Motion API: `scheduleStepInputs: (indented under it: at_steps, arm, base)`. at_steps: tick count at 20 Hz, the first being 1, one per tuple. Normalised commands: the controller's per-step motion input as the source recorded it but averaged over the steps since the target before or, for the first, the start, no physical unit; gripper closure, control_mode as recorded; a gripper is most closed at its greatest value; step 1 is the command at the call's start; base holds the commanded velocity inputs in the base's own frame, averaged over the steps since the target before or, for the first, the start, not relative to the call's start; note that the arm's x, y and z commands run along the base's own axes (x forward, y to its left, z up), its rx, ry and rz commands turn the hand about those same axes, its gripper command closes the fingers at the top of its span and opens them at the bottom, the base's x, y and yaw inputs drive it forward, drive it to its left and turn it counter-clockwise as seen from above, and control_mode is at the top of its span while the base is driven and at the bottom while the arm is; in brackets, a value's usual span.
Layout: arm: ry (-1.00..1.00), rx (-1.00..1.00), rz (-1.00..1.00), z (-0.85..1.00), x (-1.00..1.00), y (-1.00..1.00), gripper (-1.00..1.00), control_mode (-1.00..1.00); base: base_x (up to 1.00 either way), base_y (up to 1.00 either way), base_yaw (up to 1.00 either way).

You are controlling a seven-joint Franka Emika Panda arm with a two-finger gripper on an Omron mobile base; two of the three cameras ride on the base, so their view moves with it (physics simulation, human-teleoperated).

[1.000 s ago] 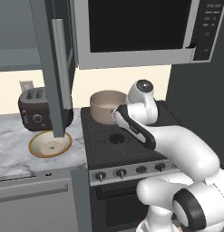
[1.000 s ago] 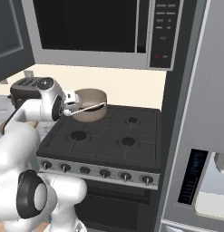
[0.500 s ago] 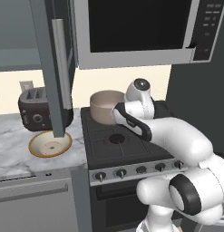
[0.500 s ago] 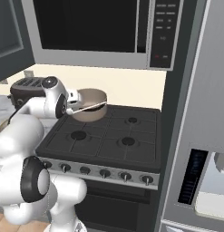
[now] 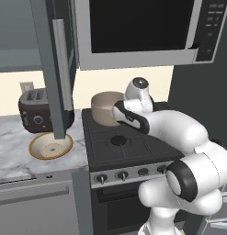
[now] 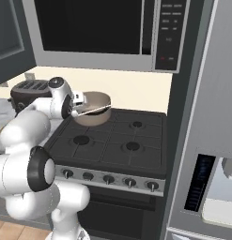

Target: Open the cabinet and move the ladle to the pot. Then close the cabinet.

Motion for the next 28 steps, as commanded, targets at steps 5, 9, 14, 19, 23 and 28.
scheduleStepInputs:
  at_steps: [5,9,14,19,23,28]
  arm:
    - [0.03,0.0,0.0,-0.04,0.26,0.0,1.0,-1.0]
    - [0.02,0.0,0.0,-0.09,0.26,0.02,1.0,-1.0]
    - [0.01,0.0,0.0,-0.19,0.27,0.06,1.0,-1.0]
    - [0.0,0.0,0.0,-0.19,0.23,0.03,1.0,-1.0]
    - [0.01,0.0,0.0,-0.04,0.22,0.0,1.0,-1.0]
    - [0.03,0.0,0.0,0.0,0.22,0.0,1.0,-1.0]
  base:
    - [0.0,0.0,0.0]
    - [0.0,0.0,0.0]
    - [0.0,0.0,0.0]
    - [0.0,0.0,0.0]
    - [0.0,0.0,0.0]
    - [0.0,0.0,0.0]
